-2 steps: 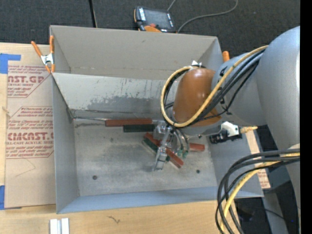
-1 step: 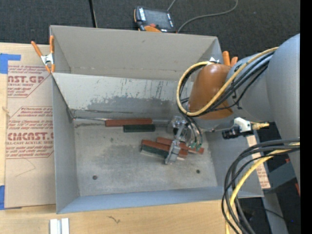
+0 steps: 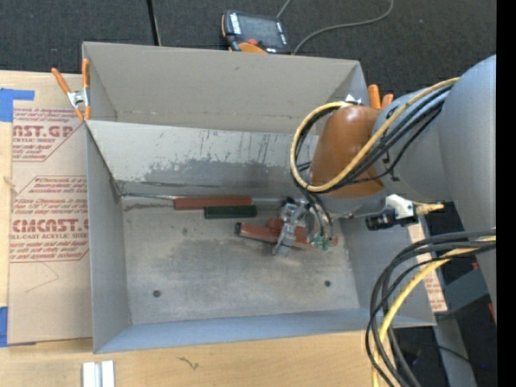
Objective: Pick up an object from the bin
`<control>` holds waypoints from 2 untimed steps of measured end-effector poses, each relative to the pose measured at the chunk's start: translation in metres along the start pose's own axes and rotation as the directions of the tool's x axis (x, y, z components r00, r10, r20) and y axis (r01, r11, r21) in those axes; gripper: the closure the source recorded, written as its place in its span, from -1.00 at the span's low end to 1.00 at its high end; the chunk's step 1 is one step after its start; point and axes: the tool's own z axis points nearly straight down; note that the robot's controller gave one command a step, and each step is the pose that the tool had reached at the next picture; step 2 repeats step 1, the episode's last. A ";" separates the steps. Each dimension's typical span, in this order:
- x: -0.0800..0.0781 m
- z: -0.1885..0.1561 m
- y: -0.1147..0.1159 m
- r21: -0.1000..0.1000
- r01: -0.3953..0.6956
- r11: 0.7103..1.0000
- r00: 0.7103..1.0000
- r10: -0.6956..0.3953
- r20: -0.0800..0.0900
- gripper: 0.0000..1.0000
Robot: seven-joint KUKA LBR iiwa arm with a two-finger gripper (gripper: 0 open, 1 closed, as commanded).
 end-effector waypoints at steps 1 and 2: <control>-0.002 -0.149 0.001 -0.002 0.018 1.000 1.000 -0.018 0.009 1.00; -0.002 -0.149 0.001 -0.002 0.018 1.000 1.000 -0.018 0.009 1.00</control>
Offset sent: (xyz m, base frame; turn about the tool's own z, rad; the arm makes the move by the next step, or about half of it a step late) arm 0.0012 -0.0004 0.1444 -0.0178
